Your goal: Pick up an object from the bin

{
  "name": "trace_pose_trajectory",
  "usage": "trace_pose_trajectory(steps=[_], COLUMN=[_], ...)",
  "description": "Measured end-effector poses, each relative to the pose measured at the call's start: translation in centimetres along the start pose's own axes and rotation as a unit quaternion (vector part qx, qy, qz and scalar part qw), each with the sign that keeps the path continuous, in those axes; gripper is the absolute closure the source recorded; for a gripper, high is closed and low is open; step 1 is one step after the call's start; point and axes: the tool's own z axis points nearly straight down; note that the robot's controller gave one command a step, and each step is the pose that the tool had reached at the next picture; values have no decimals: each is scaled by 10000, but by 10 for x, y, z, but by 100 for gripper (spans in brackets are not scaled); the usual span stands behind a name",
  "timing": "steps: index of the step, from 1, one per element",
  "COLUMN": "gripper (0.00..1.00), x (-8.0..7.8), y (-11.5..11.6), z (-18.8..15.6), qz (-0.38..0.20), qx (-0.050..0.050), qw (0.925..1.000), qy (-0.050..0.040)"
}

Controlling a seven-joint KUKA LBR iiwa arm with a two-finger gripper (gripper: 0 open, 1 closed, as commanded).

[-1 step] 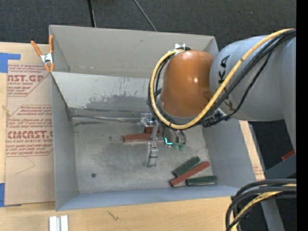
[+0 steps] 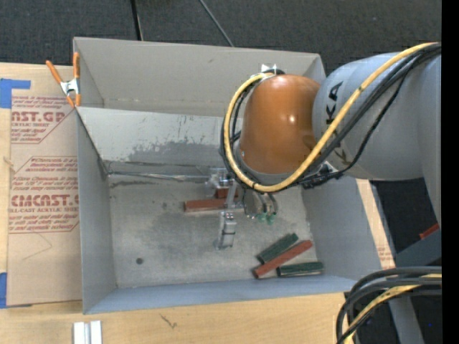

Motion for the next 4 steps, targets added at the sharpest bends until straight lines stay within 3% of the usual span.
trace_pose_trajectory(steps=[1, 2, 3, 4], gripper=[0, 0, 0, 0], x=[-31, -61, -59, -61], y=[-23, -41, -51, -47], z=[56, 118, 115, 117], qz=[-88, -313, 322, -63], qx=[-2, 6, -1, 5], qw=[10000, 9995, 9995, 10000], qy=[-39, 3, -1, -11])
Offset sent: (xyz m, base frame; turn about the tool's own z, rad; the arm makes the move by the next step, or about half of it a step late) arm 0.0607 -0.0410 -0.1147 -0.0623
